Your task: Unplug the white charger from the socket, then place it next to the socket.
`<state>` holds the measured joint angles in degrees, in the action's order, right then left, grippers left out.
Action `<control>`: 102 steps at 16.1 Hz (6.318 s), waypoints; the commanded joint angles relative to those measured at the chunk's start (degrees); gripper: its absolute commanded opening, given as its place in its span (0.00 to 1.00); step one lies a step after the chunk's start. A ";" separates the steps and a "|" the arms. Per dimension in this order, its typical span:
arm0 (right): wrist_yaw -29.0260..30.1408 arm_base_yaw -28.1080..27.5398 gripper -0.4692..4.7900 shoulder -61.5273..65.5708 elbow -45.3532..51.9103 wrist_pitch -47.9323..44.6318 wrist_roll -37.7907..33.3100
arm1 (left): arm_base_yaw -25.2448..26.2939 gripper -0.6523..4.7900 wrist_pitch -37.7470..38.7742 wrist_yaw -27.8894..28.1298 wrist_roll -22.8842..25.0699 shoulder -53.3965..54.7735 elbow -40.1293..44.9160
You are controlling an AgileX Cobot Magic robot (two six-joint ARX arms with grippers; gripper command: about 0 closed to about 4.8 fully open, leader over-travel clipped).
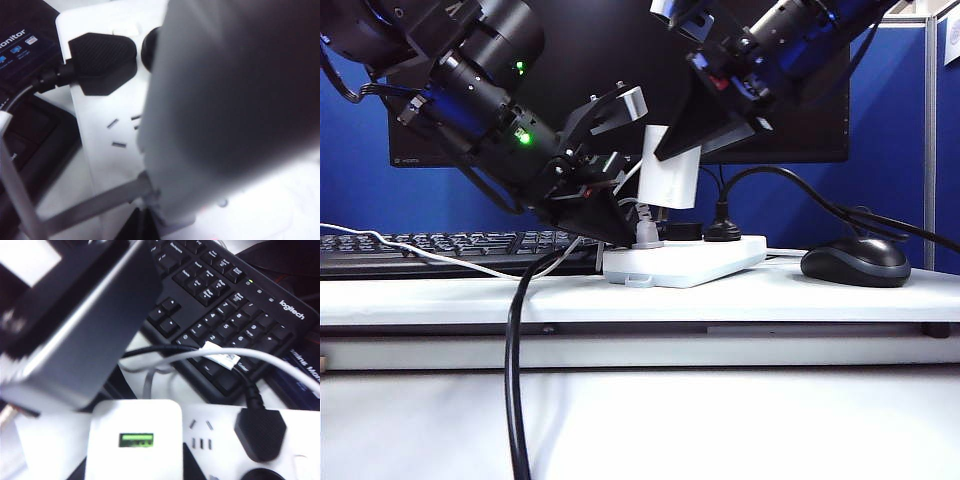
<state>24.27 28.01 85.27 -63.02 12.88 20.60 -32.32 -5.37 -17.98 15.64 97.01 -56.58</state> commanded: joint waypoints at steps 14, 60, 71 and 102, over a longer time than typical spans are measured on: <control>-6.80 0.00 0.09 -9.57 -0.24 15.91 -15.74 | -0.44 0.11 0.22 -1.53 -3.89 -6.82 -0.09; -19.19 -0.42 0.41 -9.73 -3.45 27.63 -52.70 | -0.42 0.11 -0.57 1.27 -5.20 -27.45 -0.46; -16.20 -0.42 0.09 -35.98 -5.40 21.09 -33.99 | -0.44 0.11 4.74 1.92 -10.64 -47.89 -4.15; -19.67 -0.37 0.09 -75.34 60.78 -1.60 -27.67 | -0.35 0.11 9.14 10.69 -17.09 -84.91 56.19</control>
<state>4.64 27.66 9.96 -2.55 11.92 -6.85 -32.67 4.08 -7.44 -2.79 12.14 -0.40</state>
